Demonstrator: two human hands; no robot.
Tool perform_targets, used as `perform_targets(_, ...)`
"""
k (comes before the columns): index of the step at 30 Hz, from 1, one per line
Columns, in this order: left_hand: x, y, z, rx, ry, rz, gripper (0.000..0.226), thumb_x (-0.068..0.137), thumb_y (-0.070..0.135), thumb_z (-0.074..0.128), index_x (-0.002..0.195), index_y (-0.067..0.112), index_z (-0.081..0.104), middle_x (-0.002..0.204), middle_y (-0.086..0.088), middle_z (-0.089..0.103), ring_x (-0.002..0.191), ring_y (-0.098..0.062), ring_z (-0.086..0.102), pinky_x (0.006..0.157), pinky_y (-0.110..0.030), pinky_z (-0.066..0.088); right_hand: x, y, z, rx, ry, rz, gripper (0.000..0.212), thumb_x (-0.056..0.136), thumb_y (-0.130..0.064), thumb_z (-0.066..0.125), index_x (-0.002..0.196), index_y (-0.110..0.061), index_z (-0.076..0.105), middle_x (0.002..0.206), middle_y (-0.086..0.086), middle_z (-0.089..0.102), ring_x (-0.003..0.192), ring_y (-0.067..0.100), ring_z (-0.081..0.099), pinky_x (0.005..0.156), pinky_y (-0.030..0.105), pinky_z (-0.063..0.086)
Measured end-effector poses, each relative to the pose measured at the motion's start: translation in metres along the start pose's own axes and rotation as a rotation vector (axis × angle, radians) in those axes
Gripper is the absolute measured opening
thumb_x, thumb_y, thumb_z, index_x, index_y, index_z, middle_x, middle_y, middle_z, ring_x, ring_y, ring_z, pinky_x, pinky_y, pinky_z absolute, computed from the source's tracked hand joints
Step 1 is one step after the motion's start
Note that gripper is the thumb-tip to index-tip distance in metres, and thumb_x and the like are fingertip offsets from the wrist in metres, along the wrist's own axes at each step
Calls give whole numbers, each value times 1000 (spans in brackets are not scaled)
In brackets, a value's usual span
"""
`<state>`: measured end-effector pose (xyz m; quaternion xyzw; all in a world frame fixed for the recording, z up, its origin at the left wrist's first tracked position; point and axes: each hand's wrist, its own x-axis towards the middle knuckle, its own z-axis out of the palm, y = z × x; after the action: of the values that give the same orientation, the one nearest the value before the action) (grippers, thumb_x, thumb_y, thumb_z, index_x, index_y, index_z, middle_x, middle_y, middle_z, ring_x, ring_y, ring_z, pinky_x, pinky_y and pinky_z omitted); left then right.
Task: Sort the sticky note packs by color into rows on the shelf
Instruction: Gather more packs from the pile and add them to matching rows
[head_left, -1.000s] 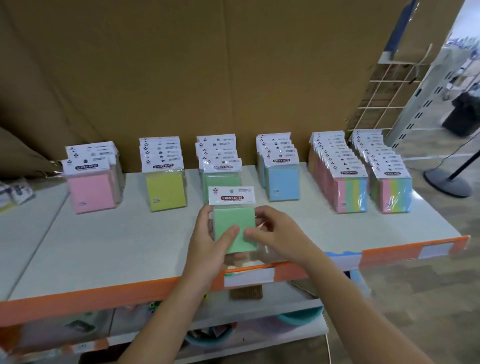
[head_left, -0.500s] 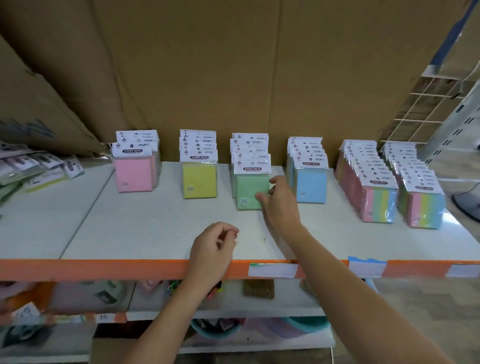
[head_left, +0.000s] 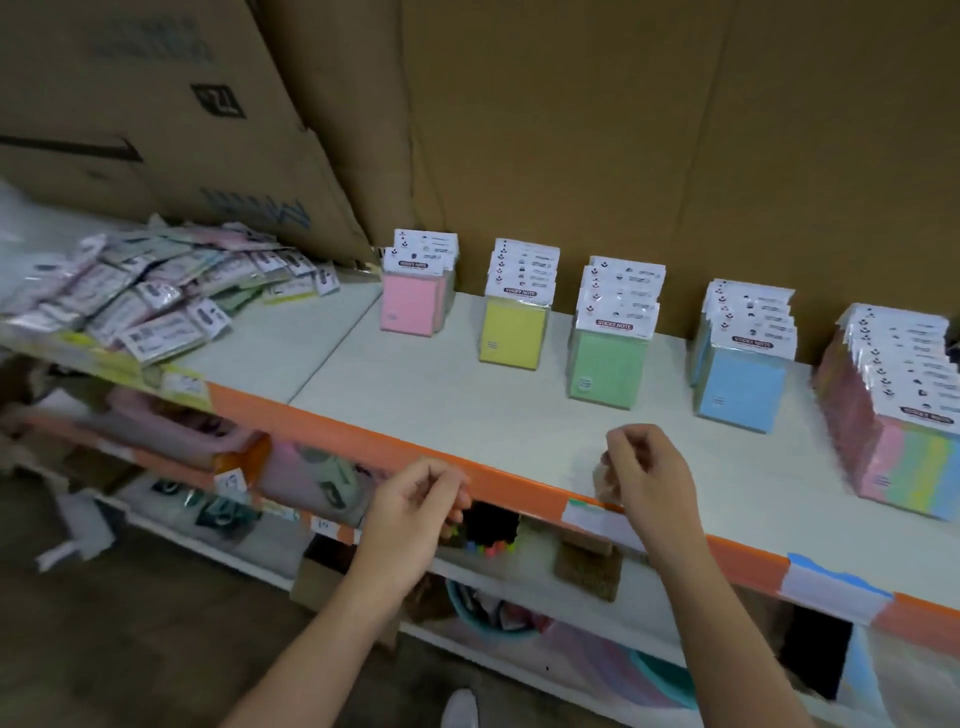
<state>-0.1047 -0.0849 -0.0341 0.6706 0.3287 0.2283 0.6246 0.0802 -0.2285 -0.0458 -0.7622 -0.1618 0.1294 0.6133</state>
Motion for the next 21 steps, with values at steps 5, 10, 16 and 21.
perform_targets(5,-35,-7,-53,-38,126,-79,27,99,6,51,78,8,67,63,-1,63,58,-10,59,52,-20,48,-34,-3,13,17,-190,-51,19,97,-16,56,80,-20,63,59,1,62,51,10,53,50,24,43)
perform_targets(10,-62,-20,-105,5,228,-107,32,98,13,53,72,20,69,65,0,65,59,-8,60,54,-17,49,-63,-5,51,34,-361,-56,22,99,-14,55,79,-17,62,60,0,59,53,8,52,52,18,43)
perform_targets(16,-73,-37,-182,-16,352,-144,32,97,11,54,74,24,72,68,-3,67,60,-11,61,55,-25,50,-91,-21,123,32,-469,-37,20,99,-14,55,80,-14,63,60,-1,58,54,10,53,52,17,43)
perform_targets(21,-67,-51,-271,-7,367,-140,29,97,15,55,76,26,72,69,-2,68,60,-10,63,56,-24,50,-113,-42,207,52,-446,-37,20,100,-19,54,83,-14,63,57,-4,54,53,12,50,53,22,42)
